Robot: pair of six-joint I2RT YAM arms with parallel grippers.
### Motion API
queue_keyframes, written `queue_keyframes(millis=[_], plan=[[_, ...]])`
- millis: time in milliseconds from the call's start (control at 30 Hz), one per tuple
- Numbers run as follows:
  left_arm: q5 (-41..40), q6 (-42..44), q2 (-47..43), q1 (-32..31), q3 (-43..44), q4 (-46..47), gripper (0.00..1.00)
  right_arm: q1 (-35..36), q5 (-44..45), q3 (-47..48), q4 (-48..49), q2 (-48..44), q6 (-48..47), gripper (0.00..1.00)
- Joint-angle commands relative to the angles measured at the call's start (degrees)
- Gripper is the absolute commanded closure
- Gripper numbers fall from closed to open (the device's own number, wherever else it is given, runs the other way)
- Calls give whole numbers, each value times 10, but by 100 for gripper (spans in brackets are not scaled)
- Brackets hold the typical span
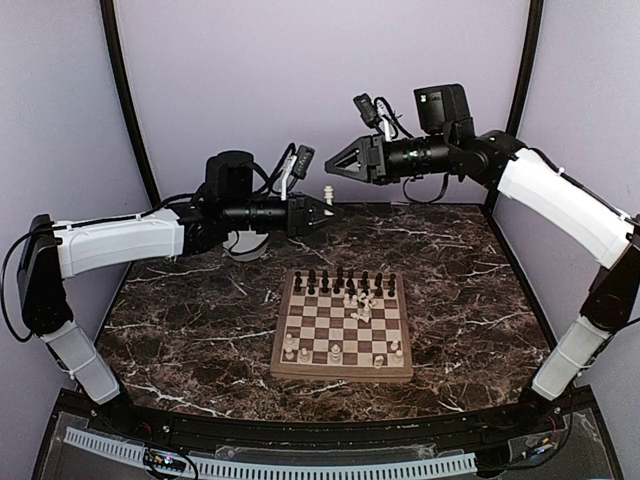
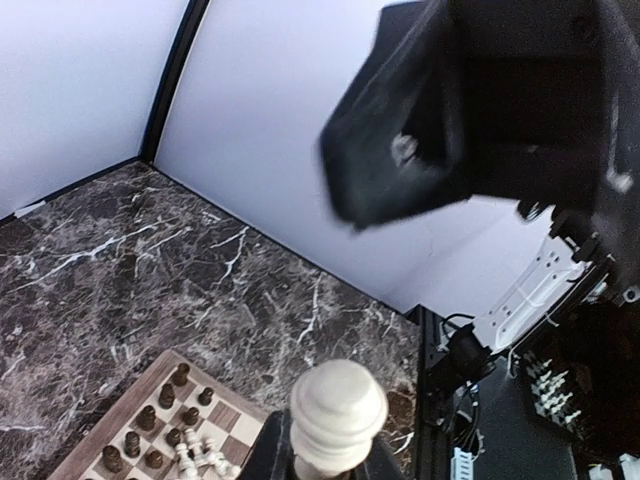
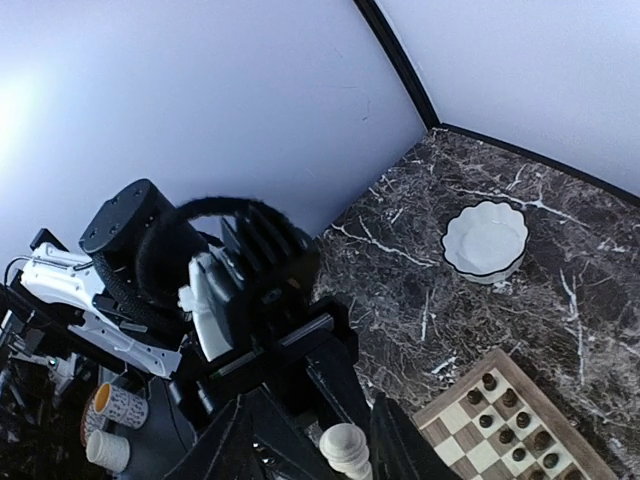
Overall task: Set up the chess pieces on the board
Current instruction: Pass from the right arm to the left, then pass from the left arm to the right
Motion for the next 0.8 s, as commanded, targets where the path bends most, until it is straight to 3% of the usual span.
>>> queue_keyframes(millis=[0,200,433,767], plan=[[-58,117,-41,-3,-16,-106,93,-4,22,53,-164,1,-66,56],[-53,176,-67,-5,-36,-156,92,-1,7,-7,-201,-14,-72,56],[-29,246,-55,-13,0,-252,91,5,3,31,-229,25,-71,51],[-13,243,-45,-20,13,-264,91,29,-33,60,-219,65,-78,50]])
